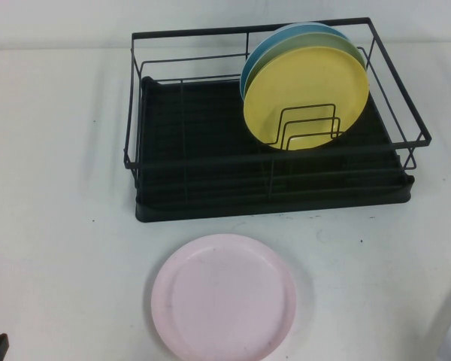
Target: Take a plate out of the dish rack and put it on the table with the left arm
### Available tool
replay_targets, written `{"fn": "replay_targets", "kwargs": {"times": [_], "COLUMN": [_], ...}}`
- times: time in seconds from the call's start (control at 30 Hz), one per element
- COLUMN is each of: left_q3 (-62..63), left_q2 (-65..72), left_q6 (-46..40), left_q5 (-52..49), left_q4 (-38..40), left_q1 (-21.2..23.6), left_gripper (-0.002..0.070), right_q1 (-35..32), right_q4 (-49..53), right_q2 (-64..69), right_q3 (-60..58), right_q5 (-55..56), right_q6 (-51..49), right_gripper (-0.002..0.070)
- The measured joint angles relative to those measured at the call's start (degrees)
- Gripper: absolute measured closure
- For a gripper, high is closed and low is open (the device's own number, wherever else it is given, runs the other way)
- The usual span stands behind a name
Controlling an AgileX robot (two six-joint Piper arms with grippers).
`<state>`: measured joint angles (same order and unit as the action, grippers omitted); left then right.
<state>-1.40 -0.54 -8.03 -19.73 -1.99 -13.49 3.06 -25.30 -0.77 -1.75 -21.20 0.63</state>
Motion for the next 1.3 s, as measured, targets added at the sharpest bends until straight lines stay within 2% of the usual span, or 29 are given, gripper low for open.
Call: {"fn": "replay_targets", "kwargs": {"times": [0.3,0.6,1.3], "left_q3": [0.0,0.0,0.0], "left_q2": [0.0,0.0,0.0], "left_q6": [0.0,0.0,0.0], "left_q5": [0.0,0.0,0.0], "left_q4": [0.0,0.23,0.43], "left_q1": [0.13,4.72,5.0], "left_gripper": [0.0676,0.0676,0.0676], "right_q1": [0.0,0.0,0.0], "right_q4": [0.0,0.0,0.0], "right_q2": [0.0,0.0,0.0], "right_q3": [0.0,0.0,0.0], "right_q5": [0.0,0.0,0.0], "right_q6": [0.0,0.0,0.0], "right_gripper": [0.0694,0.0694,0.0694]}}
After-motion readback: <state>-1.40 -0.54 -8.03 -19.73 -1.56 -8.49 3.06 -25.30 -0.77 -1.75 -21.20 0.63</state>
